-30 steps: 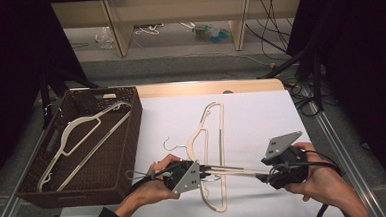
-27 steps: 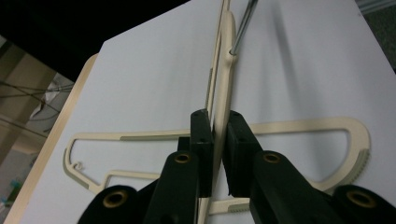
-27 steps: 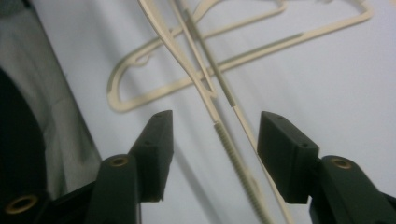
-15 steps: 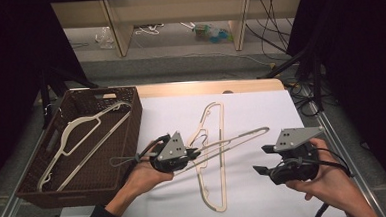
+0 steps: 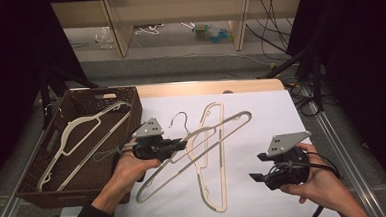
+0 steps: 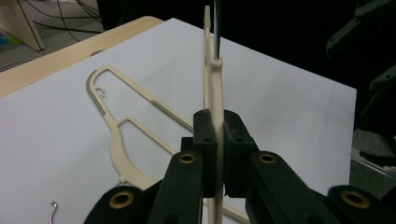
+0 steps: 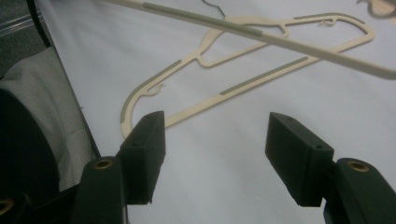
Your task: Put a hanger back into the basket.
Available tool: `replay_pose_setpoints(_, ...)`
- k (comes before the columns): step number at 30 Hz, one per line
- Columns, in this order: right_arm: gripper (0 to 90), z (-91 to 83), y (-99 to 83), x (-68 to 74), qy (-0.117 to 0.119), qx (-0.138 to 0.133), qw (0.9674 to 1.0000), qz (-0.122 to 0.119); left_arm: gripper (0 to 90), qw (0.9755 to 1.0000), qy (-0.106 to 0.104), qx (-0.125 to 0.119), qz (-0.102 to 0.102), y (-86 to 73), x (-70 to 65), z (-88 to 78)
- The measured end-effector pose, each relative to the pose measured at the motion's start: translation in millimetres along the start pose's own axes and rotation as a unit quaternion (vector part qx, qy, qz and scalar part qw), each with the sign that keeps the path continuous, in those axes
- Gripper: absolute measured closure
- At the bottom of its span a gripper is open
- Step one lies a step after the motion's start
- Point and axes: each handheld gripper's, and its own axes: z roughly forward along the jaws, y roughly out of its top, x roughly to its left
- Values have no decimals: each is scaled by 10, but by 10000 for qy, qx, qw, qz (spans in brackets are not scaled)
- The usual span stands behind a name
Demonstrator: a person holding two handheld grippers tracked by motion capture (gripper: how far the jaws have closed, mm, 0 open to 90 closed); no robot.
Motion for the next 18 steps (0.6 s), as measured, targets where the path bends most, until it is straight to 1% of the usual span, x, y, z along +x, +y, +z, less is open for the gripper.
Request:
replay_pose_setpoints(1,385,0,0,0,0,0,10000,0,858,10000,-1,-27,-26,11,6,-34)
replay_pose_setpoints(2,380,17,-13,1,-42,-58,10000,-19,858,9999,11,-69,-90,20,11,-67)
replay_pose_setpoints(3,376,14,-19,1,-19,10,10000,27,858,9998,4,-114,-171,32,18,-113)
replay_pose_setpoints(4,376,43,-37,1,-51,-54,10000,45,858,9996,-6,-143,-232,40,23,-141)
replay_pose_setpoints(5,377,59,-47,2,-49,-51,9999,87,858,9994,-20,-176,-289,53,23,-179)
replay_pose_setpoints(6,375,97,-73,-15,15,45,9999,142,858,9989,-50,-259,-399,80,9,-260)
replay_pose_setpoints(7,375,97,-73,-15,15,45,9999,142,858,9989,-50,-259,-399,80,9,-260)
replay_pose_setpoints(8,372,140,-91,-22,-20,-23,9999,164,858,9987,-61,-288,-422,95,-2,-302)
replay_pose_setpoints(9,365,191,-118,-28,51,-3,9995,317,858,9985,-82,-308,-448,108,-8,-344)
replay_pose_setpoints(10,365,191,-118,-28,51,-3,9995,317,858,9981,-116,-347,-496,123,-15,-389)
replay_pose_setpoints(11,363,209,-130,-45,129,44,9995,270,858,9977,-140,-408,-531,137,-19,-438)
replay_pose_setpoints(12,363,250,-156,-35,193,52,9991,361,858,9972,-151,-489,-546,170,-26,-542)
replay_pose_setpoints(13,363,271,-166,-48,190,74,9994,270,858,9970,-162,-506,-561,189,-27,-598)
replay_pose_setpoints(14,363,287,-174,-37,195,109,9992,331,858,9965,-152,-544,-620,209,-27,-657)
replay_pose_setpoints(15,363,304,-184,-33,198,100,9992,332,858,9961,-160,-582,-645,230,-20,-720)
replay_pose_setpoints(16,363,304,-184,-33,198,100,9992,332,858,9961,-160,-582,-645,230,-20,-720)
replay_pose_setpoints(17,363,322,-195,-35,236,173,9990,338,858,9957,-153,-622,-662,252,-12,-787)
replay_pose_setpoints(18,363,333,-201,-34,238,192,9990,334,858,9951,-130,-696,-696,309,32,-946)
